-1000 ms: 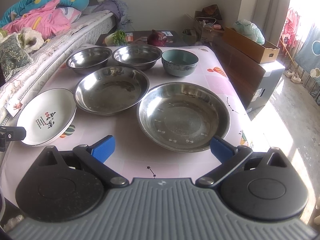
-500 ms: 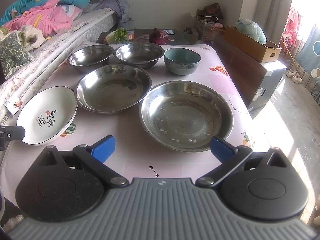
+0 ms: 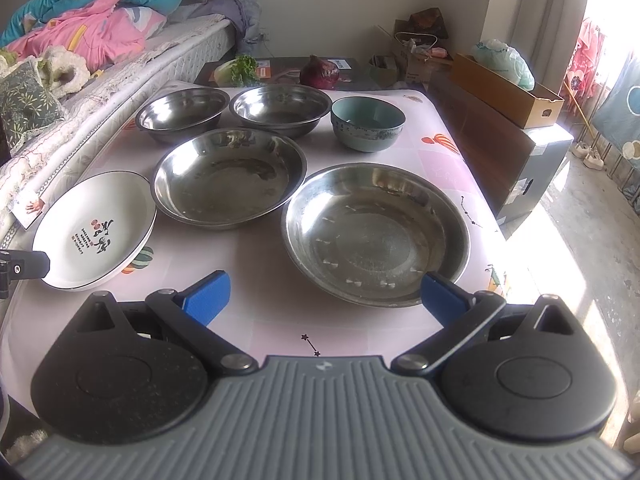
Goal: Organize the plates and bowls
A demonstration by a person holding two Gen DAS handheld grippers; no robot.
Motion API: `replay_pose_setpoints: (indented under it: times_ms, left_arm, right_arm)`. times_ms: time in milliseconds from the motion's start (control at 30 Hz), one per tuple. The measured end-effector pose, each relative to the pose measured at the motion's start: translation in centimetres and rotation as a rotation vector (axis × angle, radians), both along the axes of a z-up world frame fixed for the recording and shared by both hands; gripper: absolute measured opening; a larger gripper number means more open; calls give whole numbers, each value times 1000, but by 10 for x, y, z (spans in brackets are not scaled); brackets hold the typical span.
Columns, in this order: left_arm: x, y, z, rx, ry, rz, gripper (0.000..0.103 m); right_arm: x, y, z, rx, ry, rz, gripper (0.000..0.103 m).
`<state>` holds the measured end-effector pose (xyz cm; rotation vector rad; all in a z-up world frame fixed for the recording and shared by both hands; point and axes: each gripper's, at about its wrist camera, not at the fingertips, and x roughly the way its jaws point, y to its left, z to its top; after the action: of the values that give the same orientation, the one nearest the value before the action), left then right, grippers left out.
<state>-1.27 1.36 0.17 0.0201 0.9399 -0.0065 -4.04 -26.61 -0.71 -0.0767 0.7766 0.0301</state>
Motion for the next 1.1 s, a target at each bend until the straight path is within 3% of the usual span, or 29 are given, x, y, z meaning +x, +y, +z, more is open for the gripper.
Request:
replay_pose_setpoints:
  times_ms: [700, 833, 1100]
  left_arm:
    - [8, 5, -11, 4, 26, 16, 103]
    - [9, 7, -12, 19, 12, 29, 103]
    - [33, 18, -3, 74, -54, 74, 103]
  right_arm:
    - [15, 0, -15, -3, 43, -12, 102]
    - [20, -4, -20, 41, 57, 5, 102]
    - [32, -29, -1, 233, -129, 95, 102]
